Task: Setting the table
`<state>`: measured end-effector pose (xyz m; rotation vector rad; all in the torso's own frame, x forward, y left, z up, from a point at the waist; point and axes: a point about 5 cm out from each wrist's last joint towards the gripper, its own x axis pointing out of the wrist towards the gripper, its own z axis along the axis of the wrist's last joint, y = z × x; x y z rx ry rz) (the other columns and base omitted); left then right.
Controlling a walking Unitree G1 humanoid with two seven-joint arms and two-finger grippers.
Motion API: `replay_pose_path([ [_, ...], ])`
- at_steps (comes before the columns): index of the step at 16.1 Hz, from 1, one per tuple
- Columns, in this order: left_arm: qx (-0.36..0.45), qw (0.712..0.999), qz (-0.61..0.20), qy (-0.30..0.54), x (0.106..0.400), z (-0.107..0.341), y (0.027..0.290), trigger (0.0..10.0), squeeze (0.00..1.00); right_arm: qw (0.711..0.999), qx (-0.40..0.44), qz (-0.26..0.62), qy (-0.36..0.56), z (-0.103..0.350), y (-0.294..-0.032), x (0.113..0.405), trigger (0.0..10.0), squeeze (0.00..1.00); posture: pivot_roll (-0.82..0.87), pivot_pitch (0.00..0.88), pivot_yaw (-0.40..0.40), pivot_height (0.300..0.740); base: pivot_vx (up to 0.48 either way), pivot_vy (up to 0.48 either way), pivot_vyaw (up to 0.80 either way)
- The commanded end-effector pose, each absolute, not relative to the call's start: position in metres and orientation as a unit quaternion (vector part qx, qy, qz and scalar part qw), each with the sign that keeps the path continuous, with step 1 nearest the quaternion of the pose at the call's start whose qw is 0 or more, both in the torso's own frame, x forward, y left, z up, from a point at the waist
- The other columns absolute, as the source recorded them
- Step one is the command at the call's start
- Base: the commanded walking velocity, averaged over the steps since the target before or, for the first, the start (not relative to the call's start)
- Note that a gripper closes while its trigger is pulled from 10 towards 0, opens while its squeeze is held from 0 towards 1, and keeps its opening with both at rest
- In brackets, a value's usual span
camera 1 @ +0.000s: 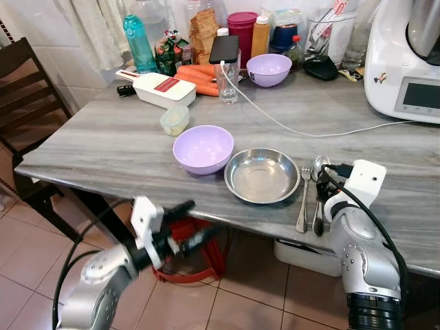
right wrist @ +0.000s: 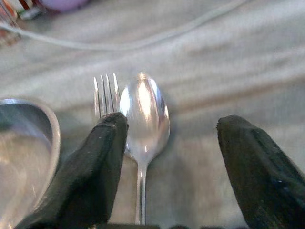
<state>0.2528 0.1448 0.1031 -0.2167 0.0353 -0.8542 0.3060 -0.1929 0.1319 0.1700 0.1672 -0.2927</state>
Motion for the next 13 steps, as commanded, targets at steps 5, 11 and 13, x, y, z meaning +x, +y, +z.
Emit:
replay_pose_path([
  [5, -0.054, 0.976, -0.204, -0.053, 0.277, 0.121, 0.167, 10.0, 0.00, 0.995, -0.022, -0.091, -0.035, 0.161, -0.194, 0.288, 10.0, 1.00, -0.13, 0.051, 0.098, 0.740, 0.000, 0.000, 0.00],
  [11, 0.008, 0.998, -0.059, -0.017, 0.263, 0.100, 0.178, 10.0, 0.00, 0.992, -0.078, -0.074, -0.061, 0.154, -0.205, 0.255, 10.0, 1.00, -0.11, 0.038, 0.099, 0.740, 0.000, 0.000, 0.00],
  [13, 0.019, 0.999, -0.033, -0.006, 0.257, 0.095, 0.188, 10.0, 0.00, 0.993, -0.079, -0.069, -0.057, 0.148, -0.204, 0.245, 10.0, 1.00, -0.11, 0.033, 0.095, 0.740, 0.000, 0.000, 0.00],
])
